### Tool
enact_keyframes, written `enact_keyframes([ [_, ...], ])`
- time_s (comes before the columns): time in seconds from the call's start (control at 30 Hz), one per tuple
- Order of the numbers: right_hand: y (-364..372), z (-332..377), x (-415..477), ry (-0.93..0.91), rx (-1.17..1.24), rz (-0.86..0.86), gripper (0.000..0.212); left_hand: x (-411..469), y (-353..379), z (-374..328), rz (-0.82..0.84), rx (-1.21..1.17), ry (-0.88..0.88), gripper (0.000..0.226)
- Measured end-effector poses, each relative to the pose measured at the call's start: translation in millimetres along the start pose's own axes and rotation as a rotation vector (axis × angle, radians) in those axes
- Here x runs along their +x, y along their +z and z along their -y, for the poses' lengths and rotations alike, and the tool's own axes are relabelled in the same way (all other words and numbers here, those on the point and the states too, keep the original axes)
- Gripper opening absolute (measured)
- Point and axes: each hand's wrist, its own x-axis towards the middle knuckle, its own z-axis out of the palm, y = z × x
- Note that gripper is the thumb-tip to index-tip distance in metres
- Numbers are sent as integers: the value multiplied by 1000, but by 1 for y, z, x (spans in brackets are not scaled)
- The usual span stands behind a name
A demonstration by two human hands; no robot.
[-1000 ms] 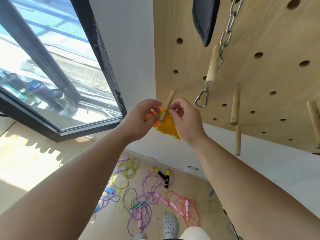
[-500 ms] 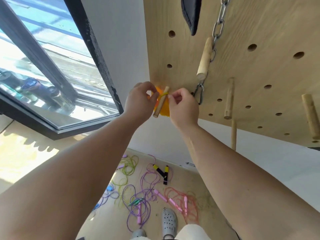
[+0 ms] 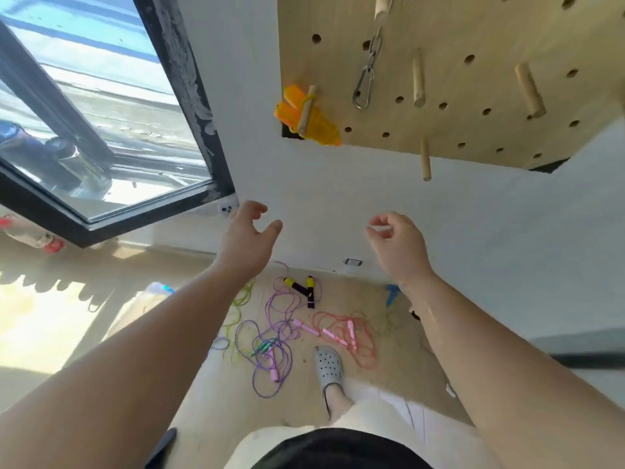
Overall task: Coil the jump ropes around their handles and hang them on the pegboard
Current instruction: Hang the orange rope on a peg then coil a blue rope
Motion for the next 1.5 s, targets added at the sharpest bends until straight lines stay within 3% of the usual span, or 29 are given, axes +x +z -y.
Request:
enact_keyframes([
  [0.37, -37, -113, -170, 424, 62, 202, 11, -135, 69, 42, 406, 14, -121, 24],
  [0.53, -68, -187, -201, 577, 21, 299, 16, -161, 135, 49, 526, 66, -167, 35],
  [0.93, -146, -406, -148, 737, 52, 381, 22, -163, 364, 32, 492, 229, -293, 29],
  [1.13, -86, -488, -100, 730, 18, 511, 19, -130, 454, 84, 538, 253, -296, 25],
  [1.37, 61, -606, -41, 648, -26, 625, 20, -55, 580, 215, 649, 402, -253, 31],
  [1.5, 147, -680, -14, 646, -59, 671, 49, -17, 647, 297, 740, 623, -177, 40],
])
